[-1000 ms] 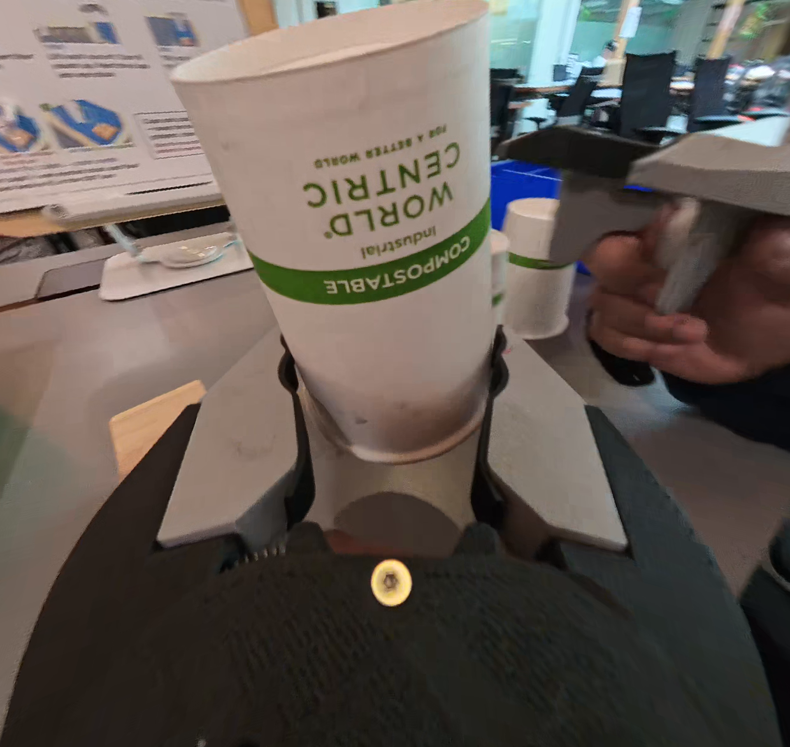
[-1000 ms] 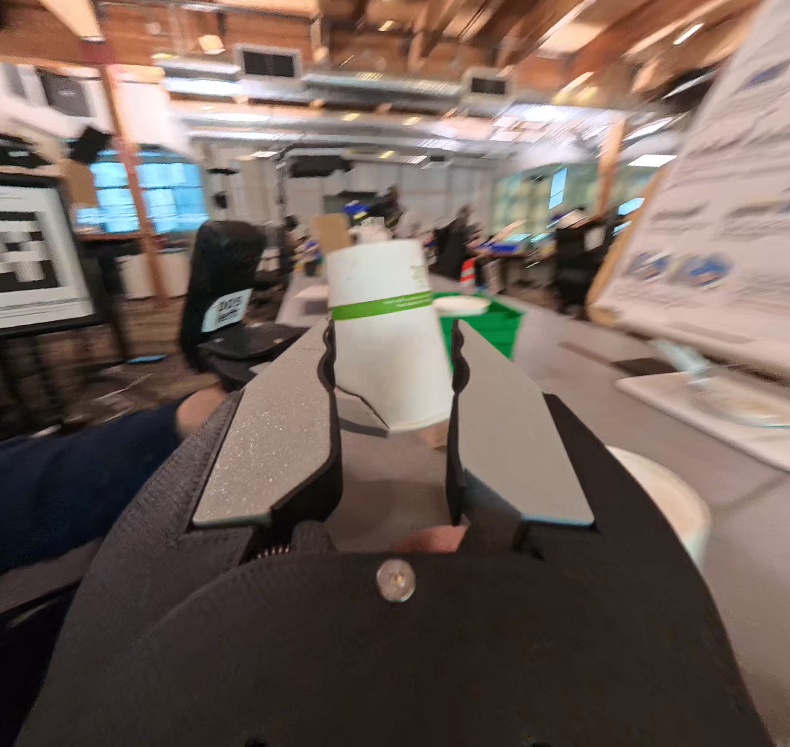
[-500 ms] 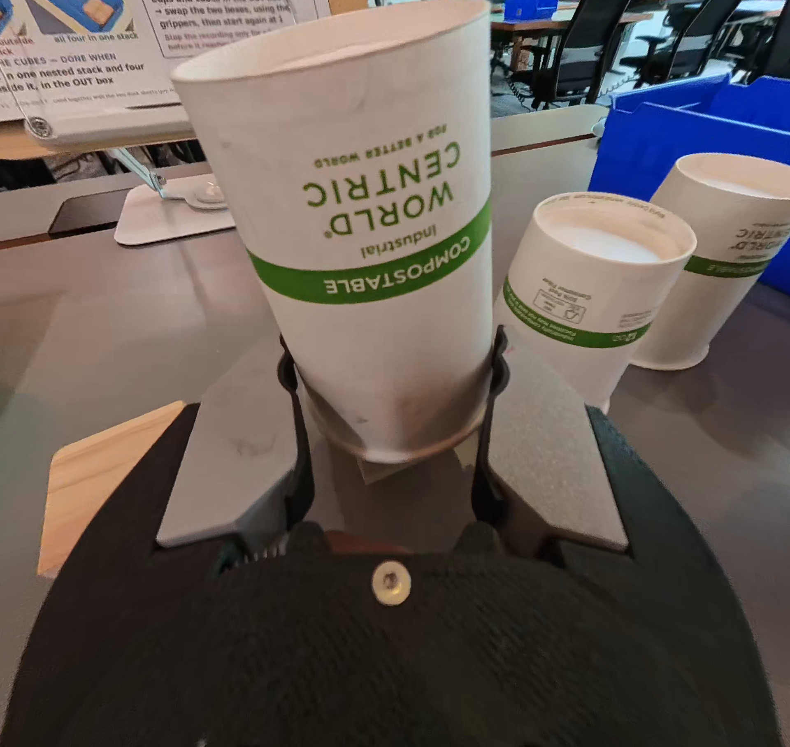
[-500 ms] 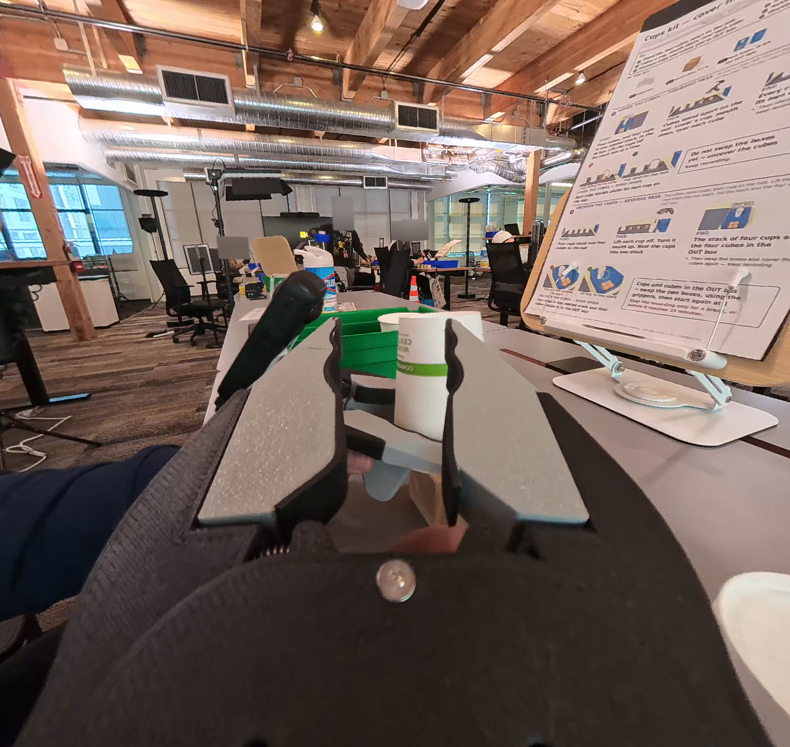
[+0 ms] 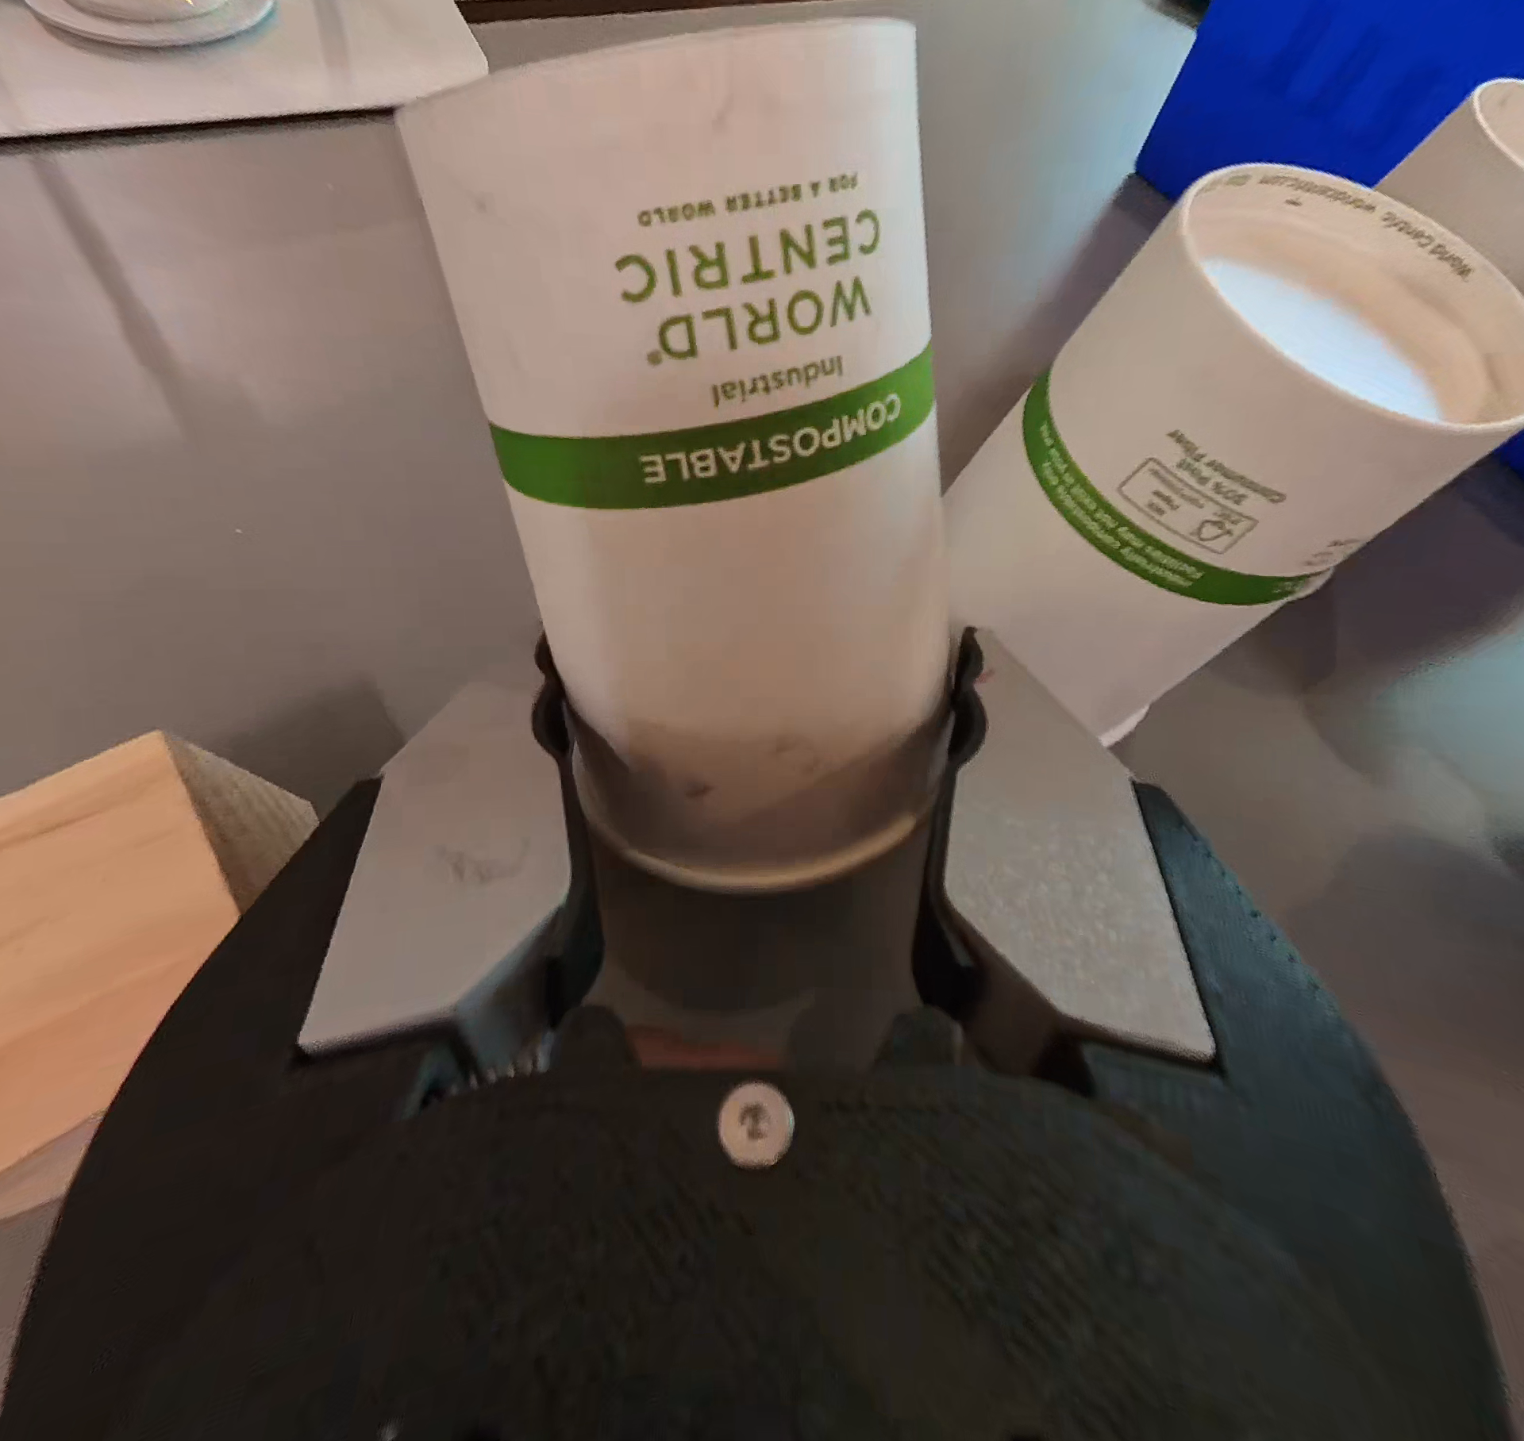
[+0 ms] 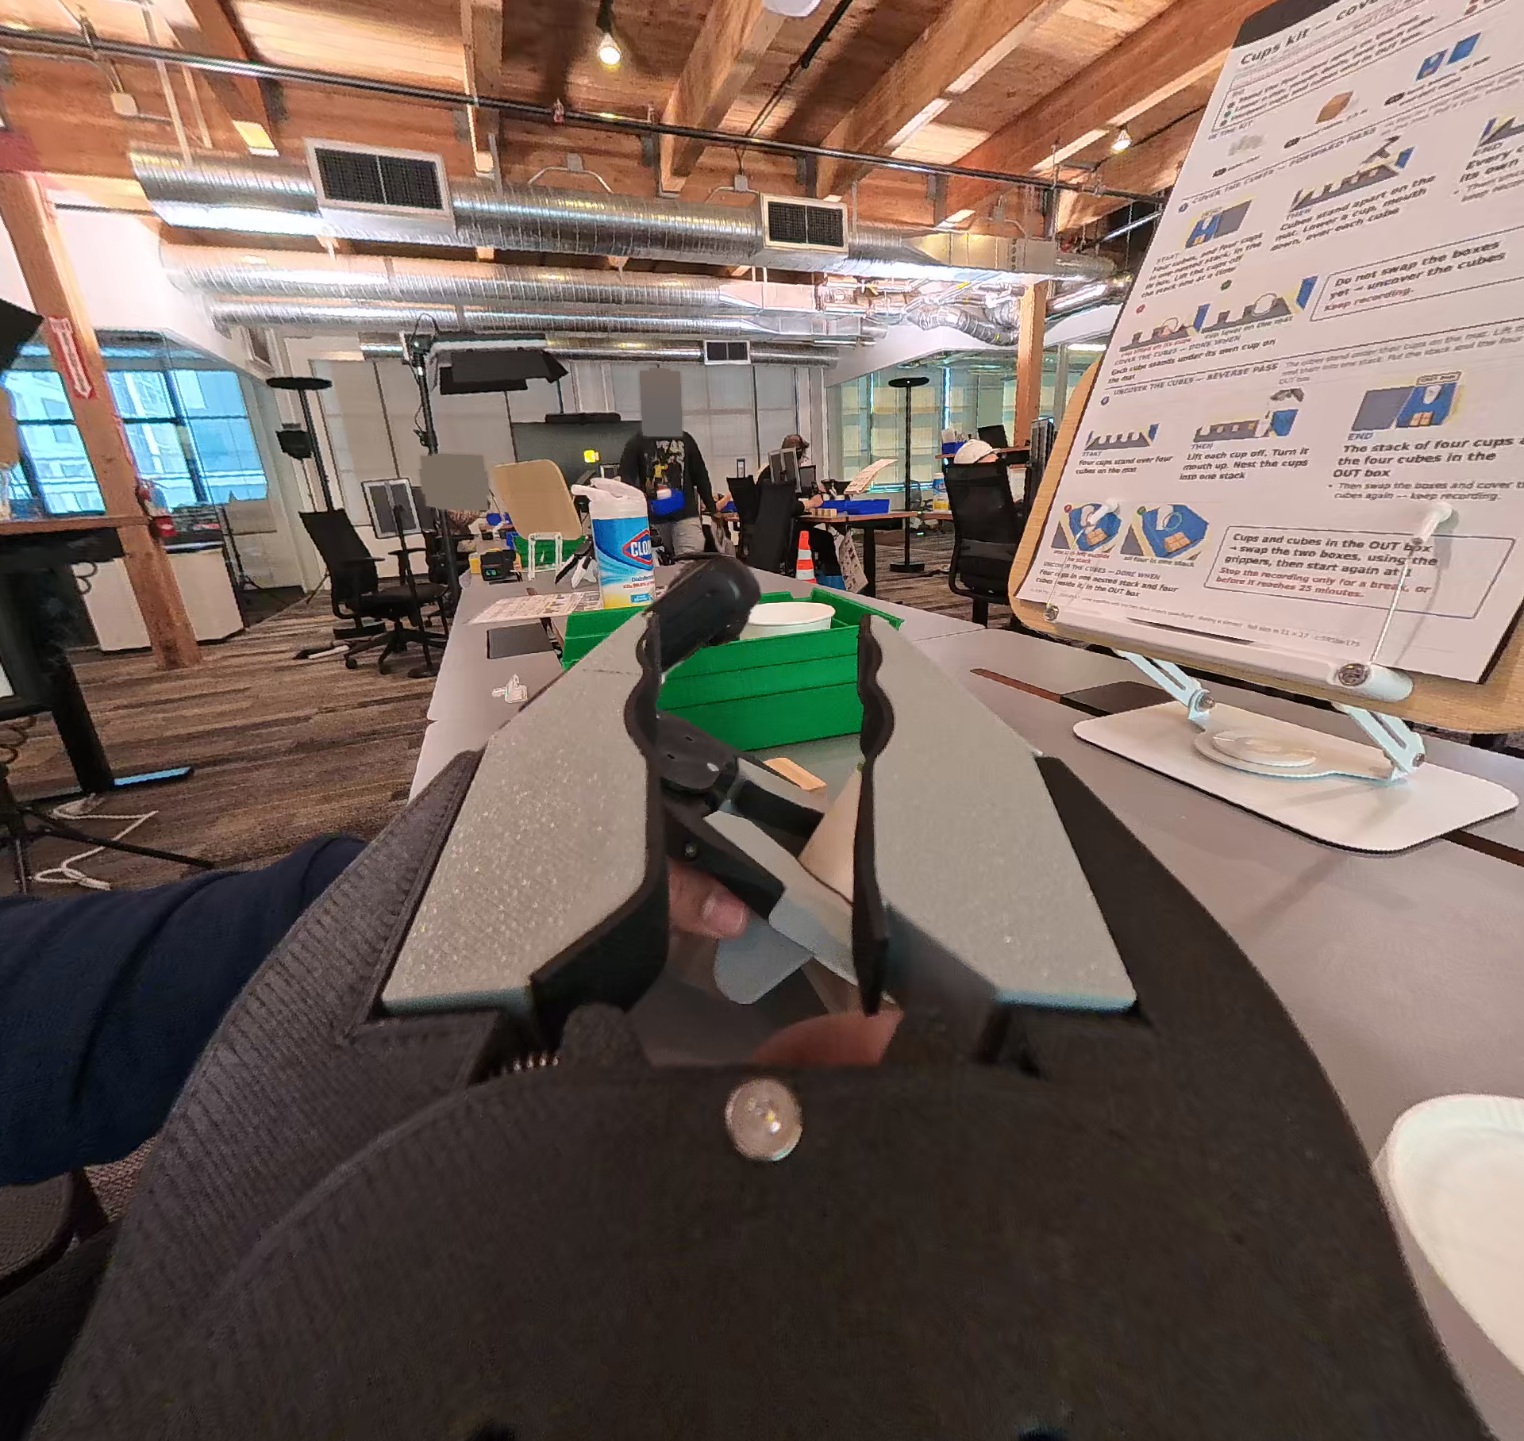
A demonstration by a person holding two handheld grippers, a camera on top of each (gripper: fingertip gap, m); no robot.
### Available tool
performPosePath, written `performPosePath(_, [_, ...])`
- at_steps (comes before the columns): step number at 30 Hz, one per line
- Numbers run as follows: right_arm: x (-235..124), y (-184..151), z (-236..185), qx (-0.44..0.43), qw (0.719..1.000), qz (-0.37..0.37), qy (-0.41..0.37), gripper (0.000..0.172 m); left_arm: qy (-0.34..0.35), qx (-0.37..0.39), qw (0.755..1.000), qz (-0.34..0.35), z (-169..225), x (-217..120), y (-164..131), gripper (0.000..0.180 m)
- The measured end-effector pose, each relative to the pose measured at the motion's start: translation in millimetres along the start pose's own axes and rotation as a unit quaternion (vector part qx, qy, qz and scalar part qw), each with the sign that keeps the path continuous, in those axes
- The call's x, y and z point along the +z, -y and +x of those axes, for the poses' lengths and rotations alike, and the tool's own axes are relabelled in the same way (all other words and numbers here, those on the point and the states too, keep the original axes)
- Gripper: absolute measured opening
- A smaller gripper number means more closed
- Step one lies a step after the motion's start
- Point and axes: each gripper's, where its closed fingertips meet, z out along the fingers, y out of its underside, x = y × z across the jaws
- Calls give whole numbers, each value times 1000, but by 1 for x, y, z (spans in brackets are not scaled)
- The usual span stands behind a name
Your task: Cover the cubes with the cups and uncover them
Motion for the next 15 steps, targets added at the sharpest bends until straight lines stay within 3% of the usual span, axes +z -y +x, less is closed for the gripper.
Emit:
performPosePath(5, [0, 0, -1, -4, 1000, 0, -1, 45, 35, 30, 998, 42, -1, -13, 7, 94])
performPosePath(11, [0, 0, -1, -4, 1000, 0, 0, 45, 24, 35, 999, 17, 1, -16, -4, 96])
performPosePath(15, [-1, 2, 0, -9, 1000, 3, -4, 45, 41, 34, 997, 58, -1, -34, 0, 94])
